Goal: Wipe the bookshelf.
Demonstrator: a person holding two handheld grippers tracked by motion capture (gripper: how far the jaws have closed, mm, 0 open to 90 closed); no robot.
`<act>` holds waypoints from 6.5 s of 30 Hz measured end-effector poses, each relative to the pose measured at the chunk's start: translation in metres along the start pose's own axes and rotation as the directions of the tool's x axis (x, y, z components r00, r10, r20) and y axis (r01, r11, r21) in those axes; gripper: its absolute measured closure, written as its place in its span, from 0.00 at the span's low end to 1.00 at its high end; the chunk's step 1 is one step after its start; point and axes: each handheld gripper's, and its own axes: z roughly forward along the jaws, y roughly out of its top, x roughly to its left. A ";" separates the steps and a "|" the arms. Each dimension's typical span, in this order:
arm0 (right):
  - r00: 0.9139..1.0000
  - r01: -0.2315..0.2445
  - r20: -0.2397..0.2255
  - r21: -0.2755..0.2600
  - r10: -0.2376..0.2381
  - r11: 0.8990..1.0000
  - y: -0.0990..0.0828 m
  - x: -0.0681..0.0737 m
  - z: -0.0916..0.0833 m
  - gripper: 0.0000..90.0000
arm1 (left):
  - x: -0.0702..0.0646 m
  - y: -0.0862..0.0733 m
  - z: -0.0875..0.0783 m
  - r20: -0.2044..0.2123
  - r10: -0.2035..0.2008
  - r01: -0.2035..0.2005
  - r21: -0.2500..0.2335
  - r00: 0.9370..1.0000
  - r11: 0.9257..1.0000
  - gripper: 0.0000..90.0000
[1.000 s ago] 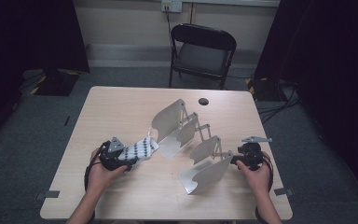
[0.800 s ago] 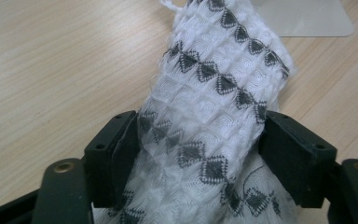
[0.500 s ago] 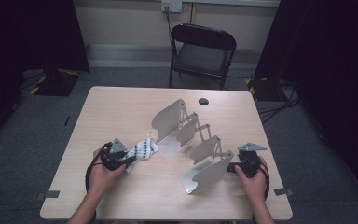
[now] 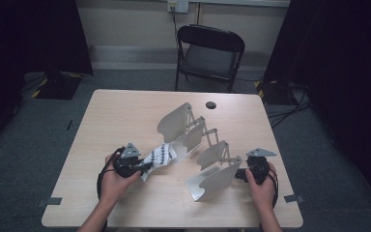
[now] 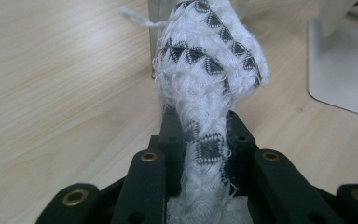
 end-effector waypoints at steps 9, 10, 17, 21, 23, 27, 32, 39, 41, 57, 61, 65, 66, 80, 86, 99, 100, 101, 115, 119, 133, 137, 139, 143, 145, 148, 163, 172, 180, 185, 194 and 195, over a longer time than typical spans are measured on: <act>1.000 0.000 0.000 0.001 0.000 1.000 0.000 0.000 0.000 0.13 | -0.012 0.018 0.049 -0.048 0.024 -0.021 0.051 0.999 0.998 0.81; 1.000 0.000 0.001 0.001 0.000 1.000 0.000 0.000 0.000 0.13 | -0.012 0.022 0.053 -0.065 0.015 -0.012 0.047 0.998 0.999 0.80; 1.000 -0.006 0.005 0.001 0.006 1.000 0.001 0.001 0.001 0.13 | -0.016 0.029 0.065 -0.071 0.025 -0.024 0.021 0.997 0.999 0.60; 1.000 -0.004 0.002 0.001 0.004 1.000 0.001 0.000 0.001 0.13 | -0.015 0.026 0.052 -0.049 0.021 -0.021 -0.008 0.999 1.000 0.54; 1.000 -0.004 0.003 0.001 0.004 1.000 0.001 0.000 0.002 0.13 | -0.013 0.023 0.041 -0.046 0.023 -0.024 -0.022 0.999 0.999 0.53; 1.000 -0.004 0.003 0.001 0.004 1.000 0.002 0.000 0.002 0.13 | -0.008 0.020 0.023 -0.020 0.029 -0.030 -0.028 0.999 0.999 0.54; 1.000 -0.004 0.002 0.001 0.004 1.000 0.002 0.000 0.002 0.13 | -0.005 0.010 0.028 -0.003 0.003 -0.003 -0.009 1.000 1.000 0.58; 1.000 -0.003 0.002 0.001 0.003 1.000 0.002 0.000 0.002 0.13 | -0.013 0.012 0.045 -0.022 0.010 -0.010 -0.003 1.000 1.000 0.64; 1.000 -0.003 0.002 0.001 0.003 1.000 0.002 0.000 0.002 0.13 | -0.015 0.015 0.050 -0.047 0.023 -0.023 -0.005 0.999 1.000 0.66; 1.000 0.000 0.000 0.003 0.000 1.000 0.004 0.000 0.004 0.13 | -0.024 0.039 0.082 -0.117 -0.040 0.036 -0.034 0.992 0.999 0.73; 1.000 0.001 0.000 0.002 -0.001 1.000 0.004 0.000 0.005 0.13 | -0.023 0.041 0.084 -0.138 -0.046 0.041 -0.036 0.989 0.998 0.73; 1.000 0.002 0.000 0.002 -0.002 1.000 0.004 0.000 0.005 0.13 | -0.023 0.040 0.084 -0.146 -0.053 0.048 -0.039 0.988 0.998 0.75; 1.000 0.002 0.000 0.002 -0.002 1.000 0.004 0.000 0.005 0.13 | -0.022 0.040 0.082 -0.146 -0.053 0.048 -0.033 0.988 0.998 0.76; 1.000 0.004 -0.001 0.002 -0.004 1.000 0.004 0.000 0.005 0.13 | -0.022 0.032 0.050 -0.134 0.013 -0.019 -0.046 0.991 0.999 0.55; 1.000 0.004 -0.001 0.002 -0.004 1.000 0.004 0.000 0.005 0.13 | -0.022 0.033 0.061 -0.047 0.100 -0.102 -0.032 0.994 0.994 0.49; 1.000 0.003 -0.001 0.002 -0.003 1.000 0.004 0.000 0.005 0.13 | -0.027 0.025 0.072 -0.067 0.133 -0.134 -0.006 0.989 0.991 0.67; 1.000 0.003 -0.001 0.001 -0.003 1.000 0.004 0.000 0.005 0.13 | -0.027 0.024 0.072 -0.071 0.128 -0.129 -0.012 0.989 0.992 0.70; 1.000 0.003 -0.002 0.001 -0.003 1.000 0.004 0.000 0.005 0.13 | -0.026 0.024 0.071 -0.072 0.119 -0.120 -0.012 0.990 0.993 0.74; 1.000 0.003 -0.002 0.001 -0.003 1.000 0.004 0.000 0.005 0.13 | -0.021 0.046 0.043 0.011 -0.039 0.038 0.033 0.999 0.999 0.92; 1.000 0.004 -0.002 0.002 -0.004 1.000 0.004 0.000 0.005 0.13 | -0.019 0.064 0.024 0.002 -0.040 0.040 -0.006 0.999 0.999 0.93; 1.000 0.003 -0.002 0.001 -0.003 1.000 0.004 0.000 0.005 0.13 | -0.014 0.122 -0.022 -0.083 -0.016 0.002 -0.160 0.996 0.987 0.93; 1.000 0.002 -0.002 0.002 -0.002 1.000 0.005 0.000 0.005 0.13 | -0.013 0.116 -0.014 -0.093 -0.021 0.008 -0.136 0.995 0.991 0.93; 1.000 0.002 -0.002 0.001 -0.002 1.000 0.005 0.000 0.005 0.13 | -0.013 0.110 -0.006 -0.089 -0.025 0.015 -0.117 0.996 0.993 0.93; 1.000 0.002 -0.002 0.001 -0.002 1.000 0.005 0.000 0.006 0.13 | -0.012 0.095 0.010 -0.085 -0.046 0.039 -0.087 0.995 0.995 0.93; 1.000 0.002 -0.002 0.001 -0.002 1.000 0.005 0.000 0.006 0.13 | -0.011 0.089 0.016 -0.082 -0.058 0.052 -0.074 0.995 0.996 0.93; 1.000 0.002 -0.002 0.002 -0.002 1.000 0.005 0.000 0.006 0.13 | -0.010 0.079 0.025 -0.082 -0.077 0.071 -0.068 0.994 0.995 0.93; 1.000 0.003 -0.003 0.001 -0.003 1.000 0.005 0.000 0.006 0.13 | -0.008 0.044 0.055 -0.083 -0.095 0.098 0.027 0.992 0.995 0.93; 1.000 0.003 -0.003 0.001 -0.003 1.000 0.005 0.000 0.006 0.13 | -0.011 0.040 0.059 -0.071 -0.094 0.097 0.045 0.993 0.994 0.92; 1.000 0.003 -0.003 0.001 -0.003 1.000 0.005 0.000 0.006 0.13 | -0.020 0.081 0.022 -0.052 -0.042 0.040 -0.041 0.998 0.998 0.93; 1.000 0.001 -0.002 0.002 -0.001 1.000 0.005 0.000 0.006 0.13 | -0.023 0.116 -0.006 -0.069 -0.010 0.000 -0.139 0.998 0.990 0.92; 1.000 0.002 -0.002 0.002 -0.002 1.000 0.005 0.000 0.006 0.13 | -0.016 0.127 0.004 -0.092 -0.026 0.012 -0.147 0.995 0.989 0.92; 1.000 0.003 -0.003 0.001 -0.003 1.000 0.005 0.000 0.006 0.13 | -0.017 0.124 0.008 -0.096 -0.026 0.013 -0.135 0.995 0.991 0.92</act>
